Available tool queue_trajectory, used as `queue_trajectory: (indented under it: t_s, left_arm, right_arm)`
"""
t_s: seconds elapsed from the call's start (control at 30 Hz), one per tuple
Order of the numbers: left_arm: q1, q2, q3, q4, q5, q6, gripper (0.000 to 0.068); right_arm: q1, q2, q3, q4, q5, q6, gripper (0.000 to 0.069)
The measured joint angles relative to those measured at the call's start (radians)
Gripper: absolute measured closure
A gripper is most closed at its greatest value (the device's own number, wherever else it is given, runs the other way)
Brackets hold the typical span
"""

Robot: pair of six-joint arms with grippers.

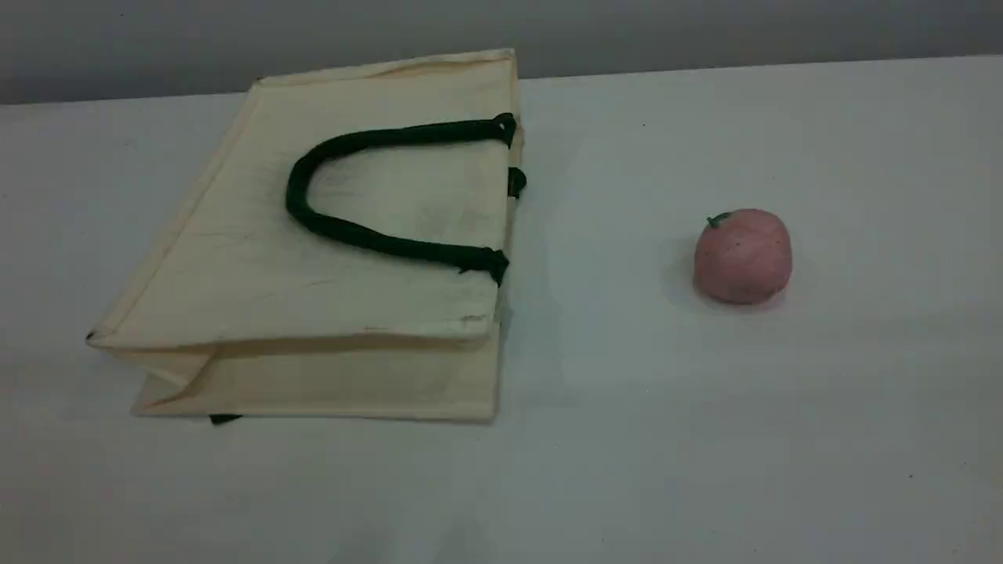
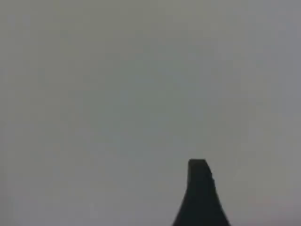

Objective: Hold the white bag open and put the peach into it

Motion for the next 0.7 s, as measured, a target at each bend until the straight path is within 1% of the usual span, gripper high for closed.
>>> queue_trajectory:
  t_s: [0.1,0.2,0.33,0.5,0.6,0.7]
  left_arm:
    - [0.000,0.000,0.000,0.000,0.012,-0.005,0.0215]
    - [0.000,0.000,0.000,0.000,0.033,-0.005,0.0215]
    - [0.000,0.000,0.000,0.000,0.036,-0.005,0.0215]
    - [0.000,0.000,0.000,-0.002,0.033,-0.017,0.0215]
    - [0.000,0.000,0.000,-0.003,0.019,-0.077,0.0215]
    - [0.000,0.000,0.000,-0.003,-0.035,-0.145,0.0217]
  right_arm:
    - [0.000,0.000,0.000,-0.003,-0.051,0.000,0.0254]
    - [0.000,0.000,0.000,-0.004,-0.038,0.018,0.0254]
    - [0.000,0.000,0.000,-0.004,0.083,0.056,0.0254]
    - [0.000,0.000,0.000,-0.003,0.206,0.056,0.0254]
    - [0.000,0.000,0.000,-0.002,0.210,0.092,0.0254]
    - [0.000,0.000,0.000,0.015,0.181,0.133,0.0254]
